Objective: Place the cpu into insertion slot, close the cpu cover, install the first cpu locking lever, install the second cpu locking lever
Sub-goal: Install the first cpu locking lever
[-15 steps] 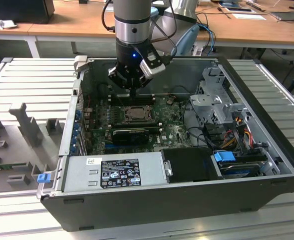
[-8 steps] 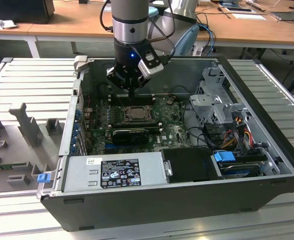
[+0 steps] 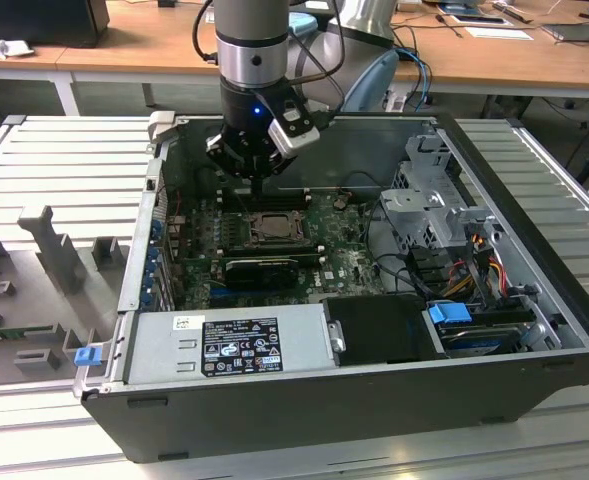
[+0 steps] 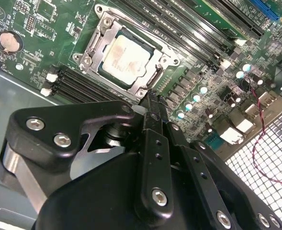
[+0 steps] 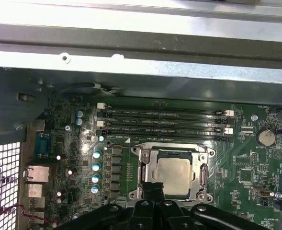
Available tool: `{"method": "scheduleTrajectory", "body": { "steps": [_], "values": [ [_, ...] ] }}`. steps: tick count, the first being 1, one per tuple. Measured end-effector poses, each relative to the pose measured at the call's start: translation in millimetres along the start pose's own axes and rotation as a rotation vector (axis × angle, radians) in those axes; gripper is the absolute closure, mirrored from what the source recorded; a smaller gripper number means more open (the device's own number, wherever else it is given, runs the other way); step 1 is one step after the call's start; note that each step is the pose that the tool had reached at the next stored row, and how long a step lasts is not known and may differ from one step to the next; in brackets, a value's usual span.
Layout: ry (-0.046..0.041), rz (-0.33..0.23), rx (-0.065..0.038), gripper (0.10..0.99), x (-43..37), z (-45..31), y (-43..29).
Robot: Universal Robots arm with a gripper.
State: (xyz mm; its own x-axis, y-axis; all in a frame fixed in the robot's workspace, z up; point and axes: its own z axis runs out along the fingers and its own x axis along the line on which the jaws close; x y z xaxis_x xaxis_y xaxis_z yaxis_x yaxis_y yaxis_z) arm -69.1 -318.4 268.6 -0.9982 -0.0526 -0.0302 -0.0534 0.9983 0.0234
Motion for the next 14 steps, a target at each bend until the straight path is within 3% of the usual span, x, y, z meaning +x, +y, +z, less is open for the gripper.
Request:
{"method": "scheduleTrajectory", "body": {
  "steps": [9, 12, 14],
  "values": [
    [0.0001, 0.0, 0.0, 0.98, 5.6, -0.2, 0.2],
    [-0.0001, 0.0, 0.0, 0.98, 16.4, -0.4, 0.9],
    [0.0019, 0.0, 0.0, 0.98, 18.1, -0.5, 1.0]
  ]
}}
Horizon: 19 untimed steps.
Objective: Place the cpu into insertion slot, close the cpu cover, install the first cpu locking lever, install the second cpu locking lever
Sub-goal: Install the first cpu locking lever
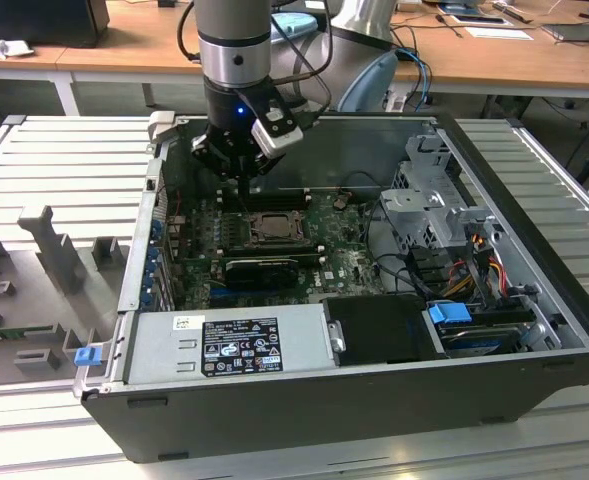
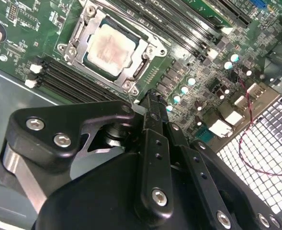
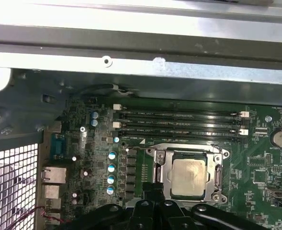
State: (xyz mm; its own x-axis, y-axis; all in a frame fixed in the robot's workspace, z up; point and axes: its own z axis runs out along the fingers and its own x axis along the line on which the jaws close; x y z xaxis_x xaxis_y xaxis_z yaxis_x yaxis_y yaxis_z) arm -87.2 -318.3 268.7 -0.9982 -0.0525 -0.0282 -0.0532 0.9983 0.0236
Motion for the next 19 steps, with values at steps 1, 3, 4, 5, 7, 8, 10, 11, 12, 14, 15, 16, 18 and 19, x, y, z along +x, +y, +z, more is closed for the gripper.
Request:
{"method": "scheduleTrajectory", "body": {
  "steps": [1, 3, 4, 5, 7, 8, 10, 11, 12, 14, 15, 16, 18, 19],
  "values": [
    [0.0063, 0.0, 0.0, 0.98, 1.3, 0.0, 0.1],
    [0.0215, 0.001, -0.001, 0.98, 1.7, 0.3, 0.1],
    [0.0217, 0.001, -0.001, 0.98, 1.7, 0.4, 0.1],
    [0.0217, 0.001, -0.001, 0.98, 2.0, 0.5, 0.1],
    [0.0215, 0.001, -0.001, 0.98, 2.5, 0.7, 0.2],
    [0.0215, 0.001, -0.001, 0.98, 2.7, 0.7, 0.2],
    [0.0214, 0.001, -0.001, 0.98, 4.7, 0.8, 0.3],
    [0.0215, 0.001, -0.001, 0.98, 5.5, 0.9, 0.3],
    [0.0216, 0.001, -0.001, 0.98, 7.0, 0.9, 0.3],
    [0.0216, 0.001, -0.001, 0.98, 9.5, 1.0, 0.5],
    [0.0216, 0.001, -0.001, 0.98, 11.0, 1.0, 0.6],
    [0.0215, 0.001, -0.001, 0.98, 12.7, 1.1, 0.7],
    [0.0216, 0.001, -0.001, 0.98, 15.9, 1.4, 0.8],
    [0.0217, 0.001, -0.001, 0.98, 18.1, 1.4, 1.0]
  ]
}}
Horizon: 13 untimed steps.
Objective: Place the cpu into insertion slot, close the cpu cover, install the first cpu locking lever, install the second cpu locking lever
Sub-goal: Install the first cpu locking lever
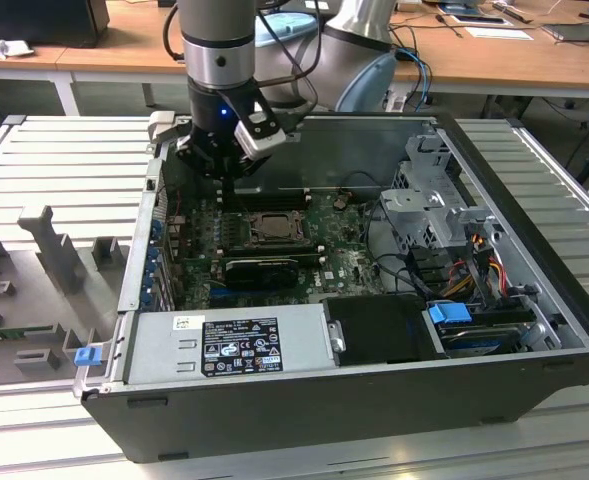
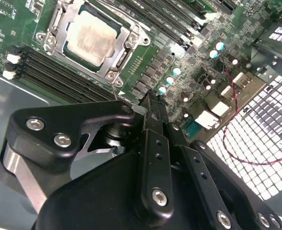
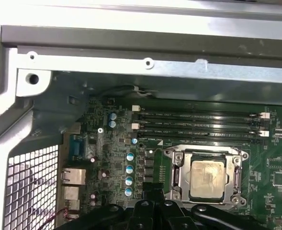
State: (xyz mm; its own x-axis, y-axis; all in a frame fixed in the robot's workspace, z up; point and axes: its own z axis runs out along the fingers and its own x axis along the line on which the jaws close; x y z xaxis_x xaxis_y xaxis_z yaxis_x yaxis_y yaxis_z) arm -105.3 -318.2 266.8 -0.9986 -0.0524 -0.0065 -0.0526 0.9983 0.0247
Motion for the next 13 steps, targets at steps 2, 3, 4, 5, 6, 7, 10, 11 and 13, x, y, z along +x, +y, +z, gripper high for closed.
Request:
{"method": "scheduleTrajectory", "body": {
  "steps": [2, 3, 4, 5, 6, 7, 10, 11, 13],
  "values": [
    [-0.0003, 0.0, 0.0, 0.98, 6.3, 0.5, 1.1],
    [-0.0003, 0.0, 0.0, 0.98, 7.4, 0.7, 1.5],
    [-0.0001, 0.0, 0.0, 0.98, 9.3, 1.2, 2.5],
    [-0.0001, 0.0, 0.0, 0.98, 9.5, 1.8, 3.7],
    [-0.0001, 0.0, -0.001, 0.98, 9.4, 3.1, 6.0],
    [0.0, 0.0, -0.002, 0.98, 9.3, 5.1, 9.2],
    [-0.0002, 0.0, -0.006, 0.98, 8.7, 10.9, 20.6],
    [-0.0004, 0.0, -0.007, 0.98, 8.6, 12.3, 23.7],
    [-0.0004, 0.0, -0.007, 0.98, 8.3, 13.2, 27.5]
  ]
}}
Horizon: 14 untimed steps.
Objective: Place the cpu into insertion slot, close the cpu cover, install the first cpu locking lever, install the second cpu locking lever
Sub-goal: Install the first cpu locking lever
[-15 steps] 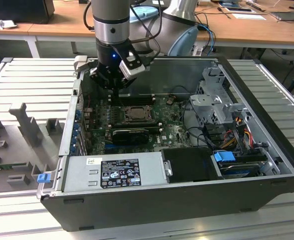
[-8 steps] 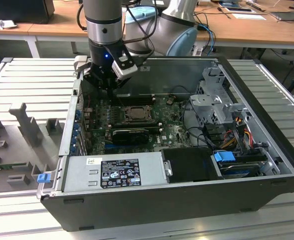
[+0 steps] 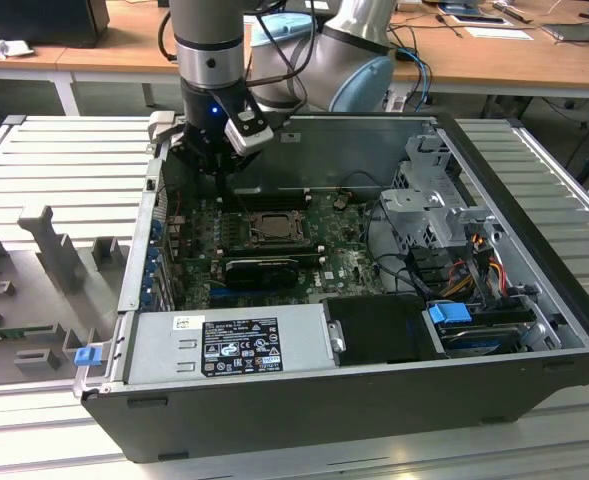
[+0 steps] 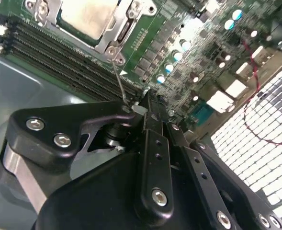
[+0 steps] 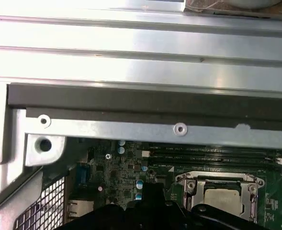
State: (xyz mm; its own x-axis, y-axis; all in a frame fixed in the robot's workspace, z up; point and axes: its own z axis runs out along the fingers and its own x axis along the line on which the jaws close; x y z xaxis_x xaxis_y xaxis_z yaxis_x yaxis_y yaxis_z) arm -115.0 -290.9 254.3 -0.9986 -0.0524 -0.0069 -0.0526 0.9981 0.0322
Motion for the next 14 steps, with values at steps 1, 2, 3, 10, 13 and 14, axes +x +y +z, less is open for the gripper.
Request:
{"method": "scheduleTrajectory", "body": {
  "steps": [1, 2, 3, 10, 13, 14],
  "values": [
    [0.0001, 0.0, 0.0, 0.98, -1.8, 0.1, 0.8],
    [0.0002, 0.0, 0.0, 0.98, -5.8, 0.2, 1.0],
    [0.0006, 0.0, 0.0, 0.98, -10.4, 0.2, 1.2],
    [0.0014, 0.0, 0.001, 0.98, -25.9, 1.0, 0.9],
    [0.0014, 0.0, 0.001, 0.98, -28.0, 1.1, 0.7],
    [0.0015, 0.0, 0.001, 0.98, -28.6, 1.2, 0.7]
  ]
}}
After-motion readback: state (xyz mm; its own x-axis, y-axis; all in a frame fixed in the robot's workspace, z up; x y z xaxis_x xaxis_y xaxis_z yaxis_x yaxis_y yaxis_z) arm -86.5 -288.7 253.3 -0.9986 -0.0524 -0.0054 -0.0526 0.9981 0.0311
